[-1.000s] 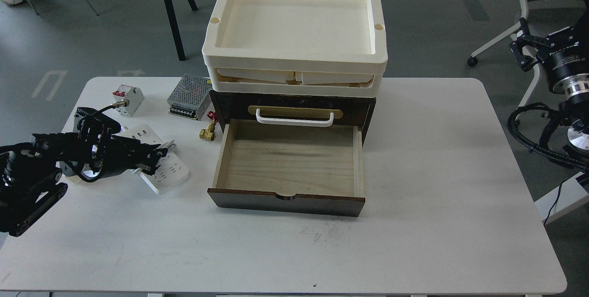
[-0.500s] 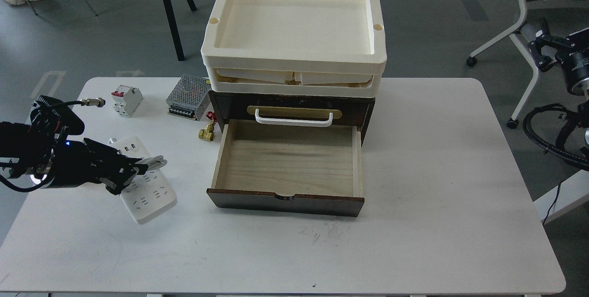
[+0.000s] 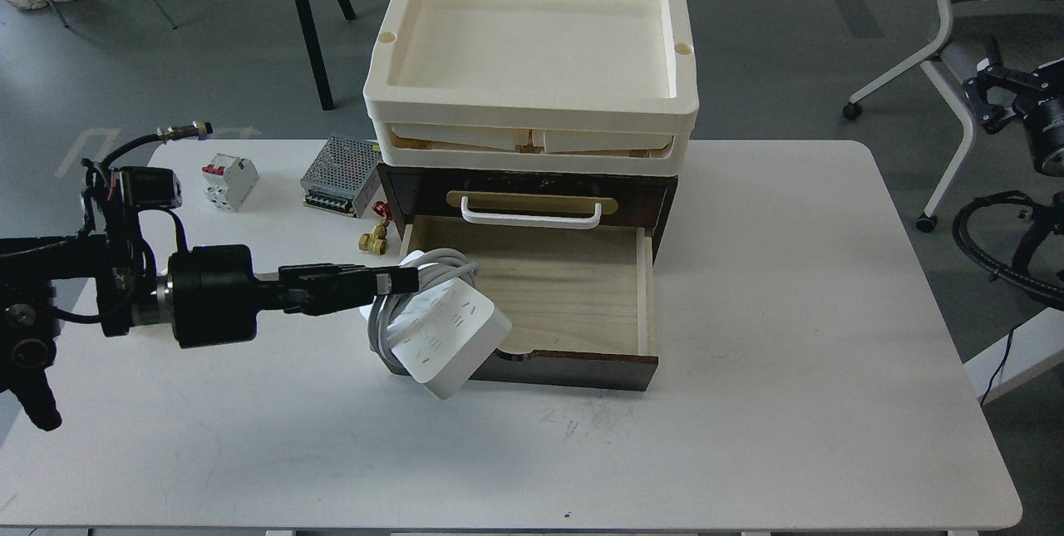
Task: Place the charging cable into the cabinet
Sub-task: 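Lower the power strip into the open drawer and release it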
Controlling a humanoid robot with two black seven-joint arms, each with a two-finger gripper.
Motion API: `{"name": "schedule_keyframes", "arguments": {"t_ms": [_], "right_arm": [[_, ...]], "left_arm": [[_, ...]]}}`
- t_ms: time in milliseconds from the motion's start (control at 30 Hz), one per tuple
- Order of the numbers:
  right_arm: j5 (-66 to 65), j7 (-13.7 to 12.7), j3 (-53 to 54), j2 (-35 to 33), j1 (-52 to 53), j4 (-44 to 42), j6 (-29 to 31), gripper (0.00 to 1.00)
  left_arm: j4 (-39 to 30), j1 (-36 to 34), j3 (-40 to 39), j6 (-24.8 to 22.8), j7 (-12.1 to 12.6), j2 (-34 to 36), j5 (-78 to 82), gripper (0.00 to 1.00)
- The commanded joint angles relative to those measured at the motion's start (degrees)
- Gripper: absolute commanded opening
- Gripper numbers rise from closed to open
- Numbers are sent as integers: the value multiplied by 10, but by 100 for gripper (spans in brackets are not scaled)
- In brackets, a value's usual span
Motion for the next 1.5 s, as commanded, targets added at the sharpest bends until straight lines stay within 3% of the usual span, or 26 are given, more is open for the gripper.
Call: {"name": "schedule_keyframes", "arguments": {"t_ms": [0, 133, 700, 1167, 1233, 1300, 1333, 1367, 1467], "right_arm": [[0, 0, 1, -3, -2, 0, 0, 100], [1, 0, 1, -4, -5, 0, 0, 100], [0, 1, 4, -4, -16, -1, 0, 100], [0, 2, 11, -4, -23, -2, 0, 100], [0, 2, 11, -5, -24, -2, 0, 100], [0, 2, 11, -4, -26, -1, 0, 100], [0, 2, 11, -4, -28, -1, 0, 100], [1, 2, 11, -4, -28, -1, 0, 100], [1, 2, 12, -5, -28, -1, 0, 100]], "left_arm": [[73, 2, 3, 3, 0, -69, -10, 0], [142, 5, 4, -1, 0, -124, -11, 0], [208, 9, 3, -10, 0, -199, -92, 0], [343, 12, 4, -2, 0, -283, -89, 1], [350, 13, 3, -2, 0, -293, -90, 9], [350, 13, 2, -3, 0, -300, -92, 36], [349, 13, 2, -9, 0, -303, -92, 60], [349, 13, -3, -10, 0, -306, -96, 99], [343, 12, 2, -11, 0, -301, -106, 100]]}}
